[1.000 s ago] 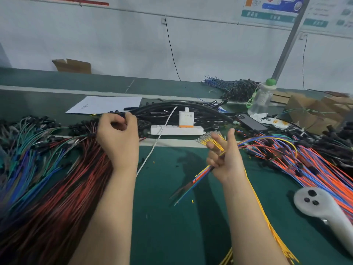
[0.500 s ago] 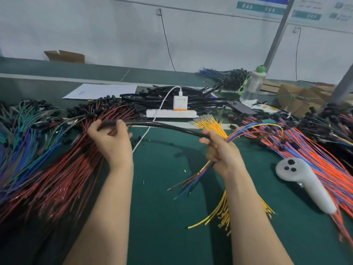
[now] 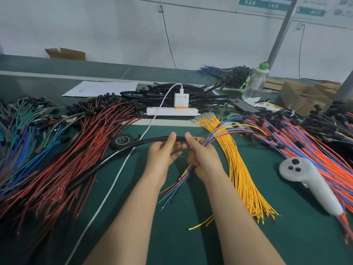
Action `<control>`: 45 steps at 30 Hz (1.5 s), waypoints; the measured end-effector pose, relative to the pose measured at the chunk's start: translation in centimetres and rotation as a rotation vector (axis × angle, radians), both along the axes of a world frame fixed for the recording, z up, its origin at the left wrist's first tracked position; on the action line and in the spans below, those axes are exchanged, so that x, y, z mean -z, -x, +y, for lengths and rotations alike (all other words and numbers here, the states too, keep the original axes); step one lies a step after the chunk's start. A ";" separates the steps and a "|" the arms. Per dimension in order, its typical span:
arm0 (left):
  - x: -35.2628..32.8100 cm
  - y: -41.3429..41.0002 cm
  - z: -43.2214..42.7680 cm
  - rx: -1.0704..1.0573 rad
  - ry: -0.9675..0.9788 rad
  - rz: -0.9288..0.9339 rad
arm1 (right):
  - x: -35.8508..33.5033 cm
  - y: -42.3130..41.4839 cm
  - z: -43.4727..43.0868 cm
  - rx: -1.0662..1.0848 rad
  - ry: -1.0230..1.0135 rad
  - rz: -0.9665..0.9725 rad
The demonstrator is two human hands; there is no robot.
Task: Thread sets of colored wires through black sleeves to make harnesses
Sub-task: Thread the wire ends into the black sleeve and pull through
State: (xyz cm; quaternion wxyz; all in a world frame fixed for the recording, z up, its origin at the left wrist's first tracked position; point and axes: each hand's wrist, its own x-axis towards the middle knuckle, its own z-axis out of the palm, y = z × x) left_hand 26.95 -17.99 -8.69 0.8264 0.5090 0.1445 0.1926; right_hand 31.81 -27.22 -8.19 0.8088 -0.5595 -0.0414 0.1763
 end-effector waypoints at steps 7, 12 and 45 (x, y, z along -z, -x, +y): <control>0.0 -0.1 -1.0 0.093 -0.041 -0.074 | -0.2 0.2 0.0 0.011 0.004 0.030; -1.0 -0.1 0.3 -0.017 0.118 0.005 | -2.4 -1.0 -2.5 0.133 -0.414 0.161; -1.2 0.5 -2.7 0.207 -0.351 0.219 | -3.2 0.7 -2.2 0.186 -0.641 0.034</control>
